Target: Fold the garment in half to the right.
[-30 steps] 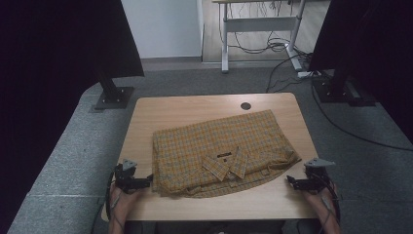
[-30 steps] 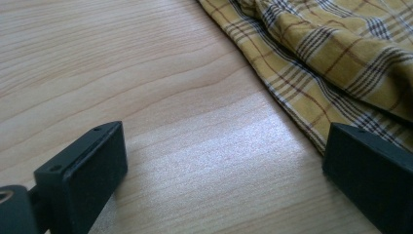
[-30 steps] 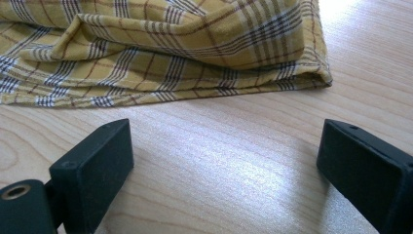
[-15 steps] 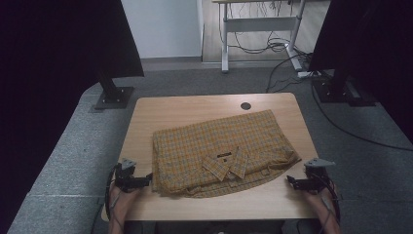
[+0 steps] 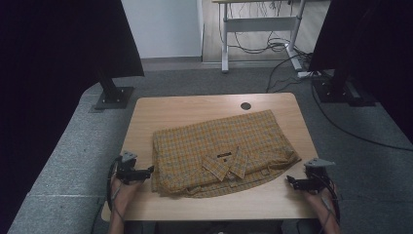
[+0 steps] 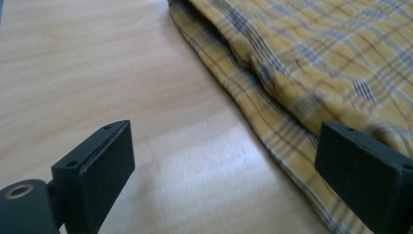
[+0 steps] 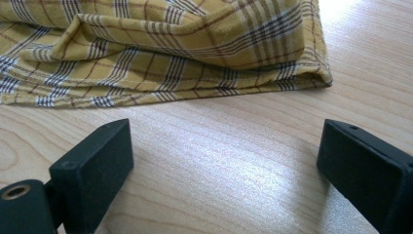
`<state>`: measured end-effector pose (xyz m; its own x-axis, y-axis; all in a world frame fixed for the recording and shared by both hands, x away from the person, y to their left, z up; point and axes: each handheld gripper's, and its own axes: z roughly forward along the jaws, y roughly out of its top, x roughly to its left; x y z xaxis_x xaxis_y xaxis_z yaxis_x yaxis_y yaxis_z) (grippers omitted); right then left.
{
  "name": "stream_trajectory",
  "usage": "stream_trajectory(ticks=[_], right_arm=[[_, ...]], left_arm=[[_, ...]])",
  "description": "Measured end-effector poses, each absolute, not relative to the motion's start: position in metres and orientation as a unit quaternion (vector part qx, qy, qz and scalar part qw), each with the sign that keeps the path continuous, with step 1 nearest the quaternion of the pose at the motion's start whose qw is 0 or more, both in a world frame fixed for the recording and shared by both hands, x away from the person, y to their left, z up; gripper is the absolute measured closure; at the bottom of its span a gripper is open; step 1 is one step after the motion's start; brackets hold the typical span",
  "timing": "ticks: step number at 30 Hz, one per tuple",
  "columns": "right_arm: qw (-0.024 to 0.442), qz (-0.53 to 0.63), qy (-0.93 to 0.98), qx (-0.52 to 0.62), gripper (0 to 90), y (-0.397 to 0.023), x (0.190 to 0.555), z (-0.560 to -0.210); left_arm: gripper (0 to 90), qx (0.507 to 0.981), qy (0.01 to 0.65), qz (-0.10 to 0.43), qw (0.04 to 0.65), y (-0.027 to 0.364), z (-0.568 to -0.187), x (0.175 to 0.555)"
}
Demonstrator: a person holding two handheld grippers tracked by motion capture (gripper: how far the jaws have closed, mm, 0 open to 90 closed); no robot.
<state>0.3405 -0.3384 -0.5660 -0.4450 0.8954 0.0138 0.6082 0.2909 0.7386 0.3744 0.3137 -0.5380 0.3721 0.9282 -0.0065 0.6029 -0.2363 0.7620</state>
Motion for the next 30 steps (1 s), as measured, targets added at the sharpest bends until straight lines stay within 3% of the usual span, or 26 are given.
stream_trajectory(ticks=[18, 30], right_arm=[[0.208, 0.346, 0.775, 0.485, 5.5, -0.338, 0.341, -0.566], [0.208, 0.346, 0.775, 0.486, 5.5, -0.337, 0.341, -0.566]], left_arm=[[10.5, 0.734, 0.505, 0.229, 0.392, 0.315, -0.521, 0.426], [12.7, 0.737, 0.512, 0.226, 0.379, 0.312, -0.525, 0.458]])
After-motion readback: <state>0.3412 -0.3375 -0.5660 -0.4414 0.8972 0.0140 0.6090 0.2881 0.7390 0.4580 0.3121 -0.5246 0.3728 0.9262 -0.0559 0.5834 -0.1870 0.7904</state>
